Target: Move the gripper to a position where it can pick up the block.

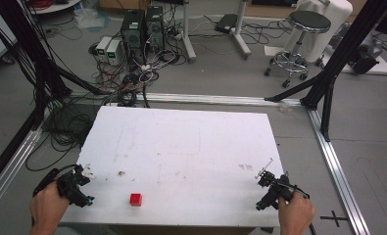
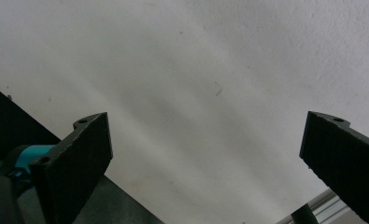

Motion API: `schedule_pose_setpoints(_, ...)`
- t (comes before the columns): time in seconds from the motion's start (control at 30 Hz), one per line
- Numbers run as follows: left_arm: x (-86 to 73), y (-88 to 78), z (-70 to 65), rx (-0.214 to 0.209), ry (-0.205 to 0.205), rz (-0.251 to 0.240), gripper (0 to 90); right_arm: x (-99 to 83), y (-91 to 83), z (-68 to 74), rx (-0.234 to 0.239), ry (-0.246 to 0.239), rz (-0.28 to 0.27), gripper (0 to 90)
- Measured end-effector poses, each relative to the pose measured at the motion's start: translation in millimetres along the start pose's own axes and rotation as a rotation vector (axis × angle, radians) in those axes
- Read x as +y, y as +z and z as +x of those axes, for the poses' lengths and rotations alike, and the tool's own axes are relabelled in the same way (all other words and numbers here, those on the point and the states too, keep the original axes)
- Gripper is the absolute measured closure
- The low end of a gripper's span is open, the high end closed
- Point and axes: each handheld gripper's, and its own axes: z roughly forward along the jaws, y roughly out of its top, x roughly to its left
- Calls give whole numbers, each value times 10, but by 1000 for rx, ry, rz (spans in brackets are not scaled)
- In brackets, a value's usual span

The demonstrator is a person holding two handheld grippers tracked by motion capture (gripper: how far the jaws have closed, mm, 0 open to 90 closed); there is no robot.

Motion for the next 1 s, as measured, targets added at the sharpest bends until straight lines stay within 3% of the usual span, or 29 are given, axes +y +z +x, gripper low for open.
schedule_pose_setpoints(0.3, 122, -132, -61, 14, 69, -16, 229, -16, -19, -3, 1, -2, -7, 16)
schedule_pose_setpoints(0.5, 210, -214, -72, 11, 156, 7, 228, -16, -28, 4, 1, 0, -9, 16)
schedule_pose_setpoints(0.8, 322, -304, -123, -62, 313, 31, 227, -16, -36, 0, 2, -5, -9, 16)
schedule_pose_setpoints(1.0, 408, -312, -150, -90, 388, 52, 228, -5, -35, 7, 1, -6, -7, 16)
